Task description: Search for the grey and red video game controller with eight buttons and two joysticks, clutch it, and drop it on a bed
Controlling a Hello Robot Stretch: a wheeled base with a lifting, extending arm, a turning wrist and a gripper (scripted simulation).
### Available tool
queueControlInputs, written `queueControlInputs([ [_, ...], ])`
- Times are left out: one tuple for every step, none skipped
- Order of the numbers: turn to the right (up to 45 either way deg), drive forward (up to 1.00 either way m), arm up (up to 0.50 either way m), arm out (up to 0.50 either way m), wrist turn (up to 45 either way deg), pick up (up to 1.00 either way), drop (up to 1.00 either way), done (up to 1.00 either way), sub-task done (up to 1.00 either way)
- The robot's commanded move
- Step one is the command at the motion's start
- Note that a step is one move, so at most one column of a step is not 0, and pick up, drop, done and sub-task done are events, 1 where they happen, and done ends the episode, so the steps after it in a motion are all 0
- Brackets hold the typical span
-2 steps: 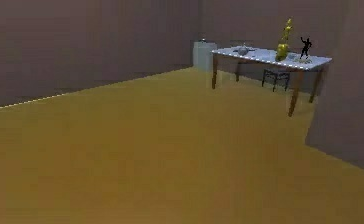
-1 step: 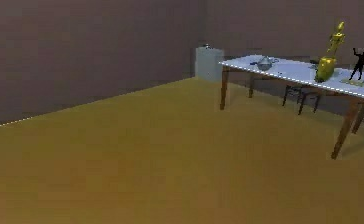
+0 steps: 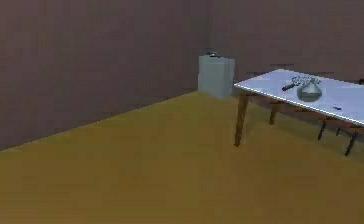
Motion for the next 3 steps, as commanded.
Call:
queueControlInputs([
  [0.0, 1.0, 0.0, 0.0, 0.0, 0.0, 0.0, 0.0, 0.0],
  [-3.0, 0.0, 0.0, 0.0, 0.0, 0.0, 0.0, 0.0, 0.0],
  [0.0, 0.8, 0.0, 0.0, 0.0, 0.0, 0.0, 0.0, 0.0],
])
